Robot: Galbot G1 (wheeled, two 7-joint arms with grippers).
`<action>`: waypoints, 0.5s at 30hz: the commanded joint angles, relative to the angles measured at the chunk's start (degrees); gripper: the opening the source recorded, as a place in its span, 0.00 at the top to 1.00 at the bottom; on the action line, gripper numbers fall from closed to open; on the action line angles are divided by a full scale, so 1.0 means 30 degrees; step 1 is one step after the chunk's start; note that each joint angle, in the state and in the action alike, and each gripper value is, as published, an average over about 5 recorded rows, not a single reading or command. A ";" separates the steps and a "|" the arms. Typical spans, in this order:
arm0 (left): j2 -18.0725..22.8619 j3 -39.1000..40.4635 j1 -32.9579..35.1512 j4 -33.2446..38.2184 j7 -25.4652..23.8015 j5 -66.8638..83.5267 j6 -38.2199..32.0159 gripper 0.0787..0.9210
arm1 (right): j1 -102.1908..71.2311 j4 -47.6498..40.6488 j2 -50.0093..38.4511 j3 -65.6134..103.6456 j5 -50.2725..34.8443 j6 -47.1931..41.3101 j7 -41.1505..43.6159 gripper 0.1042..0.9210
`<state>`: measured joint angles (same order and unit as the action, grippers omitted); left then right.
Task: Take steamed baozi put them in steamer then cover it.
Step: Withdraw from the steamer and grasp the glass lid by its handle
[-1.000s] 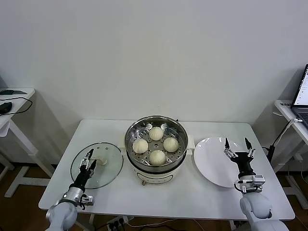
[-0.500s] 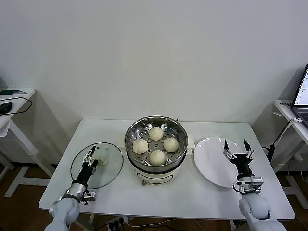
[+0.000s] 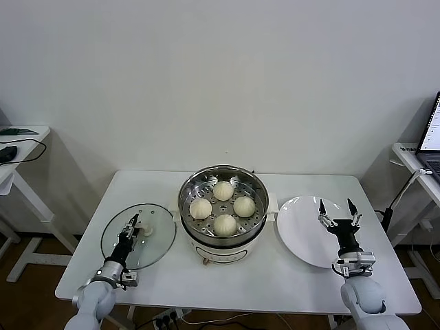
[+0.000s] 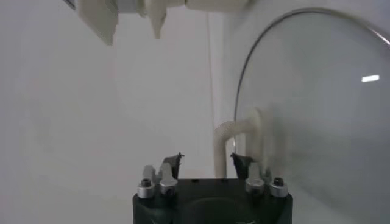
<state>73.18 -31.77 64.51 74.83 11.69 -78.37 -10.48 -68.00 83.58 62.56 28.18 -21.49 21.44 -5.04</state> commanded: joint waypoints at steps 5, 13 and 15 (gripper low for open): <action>-0.0009 0.0146 0.0070 0.0074 -0.0825 0.0782 -0.0212 0.71 | -0.0304 0.0576 0.0134 -0.0073 0.0063 -0.0031 -0.0010 0.12; -0.0228 -0.0495 0.0735 0.2538 -0.0830 0.2633 -0.0419 0.86 | -0.0417 0.0706 0.0232 -0.0057 0.0081 0.0025 0.0040 0.12; -0.0456 -0.0876 0.1118 0.3637 -0.0938 0.3244 -0.0343 0.86 | -0.0465 0.0745 0.0209 -0.0023 0.0080 0.0047 0.0046 0.12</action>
<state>73.00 -32.26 65.27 76.61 9.78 -74.94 -11.34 -69.12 85.20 63.23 27.98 -21.21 21.49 -4.97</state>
